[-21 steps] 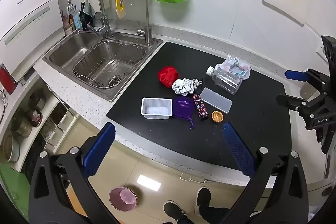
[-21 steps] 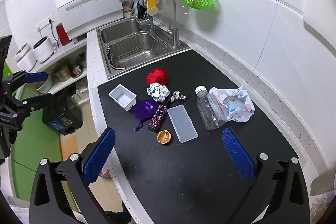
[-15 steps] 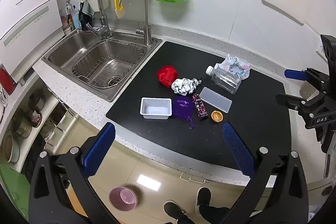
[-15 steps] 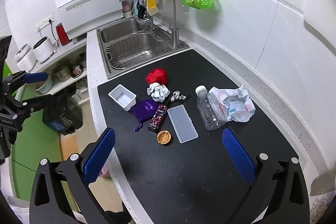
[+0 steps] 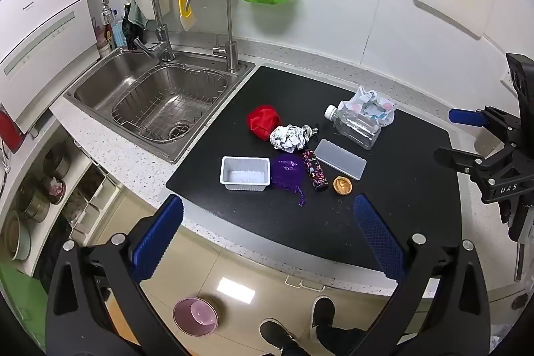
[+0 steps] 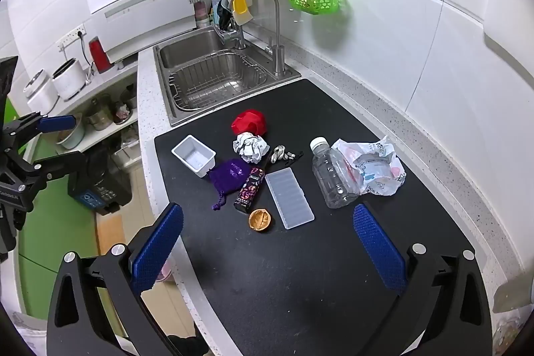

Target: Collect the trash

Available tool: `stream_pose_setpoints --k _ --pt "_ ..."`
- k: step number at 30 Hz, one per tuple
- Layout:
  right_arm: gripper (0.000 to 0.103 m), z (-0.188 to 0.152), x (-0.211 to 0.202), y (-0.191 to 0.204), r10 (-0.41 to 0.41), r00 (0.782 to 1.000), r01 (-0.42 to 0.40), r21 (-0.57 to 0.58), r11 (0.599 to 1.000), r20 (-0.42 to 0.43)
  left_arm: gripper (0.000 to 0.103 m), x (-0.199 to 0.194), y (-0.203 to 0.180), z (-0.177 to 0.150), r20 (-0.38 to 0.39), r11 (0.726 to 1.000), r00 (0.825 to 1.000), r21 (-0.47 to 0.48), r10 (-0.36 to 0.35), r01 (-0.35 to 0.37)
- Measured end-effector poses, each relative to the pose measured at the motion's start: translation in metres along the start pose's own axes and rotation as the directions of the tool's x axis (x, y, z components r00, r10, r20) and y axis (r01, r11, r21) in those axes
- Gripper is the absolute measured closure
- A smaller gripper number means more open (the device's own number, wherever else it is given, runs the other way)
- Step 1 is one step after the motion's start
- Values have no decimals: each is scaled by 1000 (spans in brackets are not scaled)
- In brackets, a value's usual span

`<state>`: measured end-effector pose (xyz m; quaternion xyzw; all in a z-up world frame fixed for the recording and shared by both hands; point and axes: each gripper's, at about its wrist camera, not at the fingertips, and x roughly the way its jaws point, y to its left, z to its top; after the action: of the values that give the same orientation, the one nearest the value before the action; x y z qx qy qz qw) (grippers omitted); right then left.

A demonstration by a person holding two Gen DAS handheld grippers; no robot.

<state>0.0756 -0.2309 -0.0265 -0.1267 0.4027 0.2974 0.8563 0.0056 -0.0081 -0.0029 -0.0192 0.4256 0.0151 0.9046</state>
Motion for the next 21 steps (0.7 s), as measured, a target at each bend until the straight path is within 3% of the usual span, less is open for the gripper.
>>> stream_pose_setpoints --k 21 --pt "5 1 2 -1 -1 1000 1 1 1000 0 3 -2 -11 0 2 1000 1000 1 0 0"
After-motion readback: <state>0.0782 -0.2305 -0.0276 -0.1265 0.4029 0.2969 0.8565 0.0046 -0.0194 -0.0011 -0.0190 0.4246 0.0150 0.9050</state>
